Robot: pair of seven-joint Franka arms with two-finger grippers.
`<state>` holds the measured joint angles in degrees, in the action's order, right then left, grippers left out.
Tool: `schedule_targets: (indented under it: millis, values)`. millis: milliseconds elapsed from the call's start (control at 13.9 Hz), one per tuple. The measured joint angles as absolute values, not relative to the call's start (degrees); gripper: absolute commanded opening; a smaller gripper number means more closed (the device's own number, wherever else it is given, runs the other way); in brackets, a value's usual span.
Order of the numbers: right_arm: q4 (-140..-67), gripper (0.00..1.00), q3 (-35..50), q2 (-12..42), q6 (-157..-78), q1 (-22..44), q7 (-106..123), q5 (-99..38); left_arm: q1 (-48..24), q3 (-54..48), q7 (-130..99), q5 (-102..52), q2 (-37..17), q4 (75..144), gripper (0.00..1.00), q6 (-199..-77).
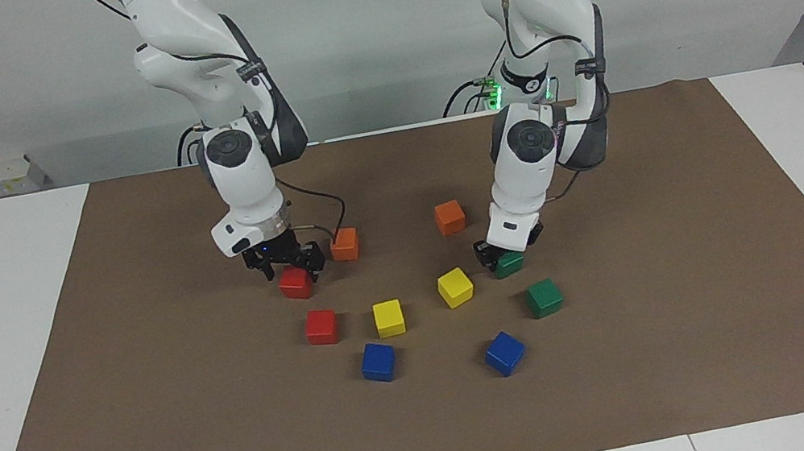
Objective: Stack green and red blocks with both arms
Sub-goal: 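Lift the green block with the left gripper while the right gripper lifts red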
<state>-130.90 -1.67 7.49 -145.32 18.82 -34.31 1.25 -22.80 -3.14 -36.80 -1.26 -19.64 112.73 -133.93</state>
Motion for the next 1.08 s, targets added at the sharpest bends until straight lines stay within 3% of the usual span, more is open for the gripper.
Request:
schedule_targets:
  millis: [143,215,574,1076]
  values:
    - [-131.1,0.06,-1.7,7.5,-145.3,19.0,-33.1,1.2,-21.6,-2.8,-34.9,-1.3,-19.1,112.0,0.0,-132.4]
    - [-131.1,0.0,-1.7,7.5,-145.3,19.0,-31.9,1.2,-20.1,-2.7,-32.7,-1.3,-18.1,111.4,0.0,-130.5]
    - [-128.4,0.0,-2.2,7.4,-143.8,12.8,-17.6,1.3,-7.5,-2.1,-16.0,-1.2,-10.6,110.9,0.0,-121.1]
    - [-123.9,0.0,-2.5,8.1,-141.6,-4.2,11.2,1.2,11.2,-1.9,7.5,-1.2,-10.1,115.6,0.0,-127.8]
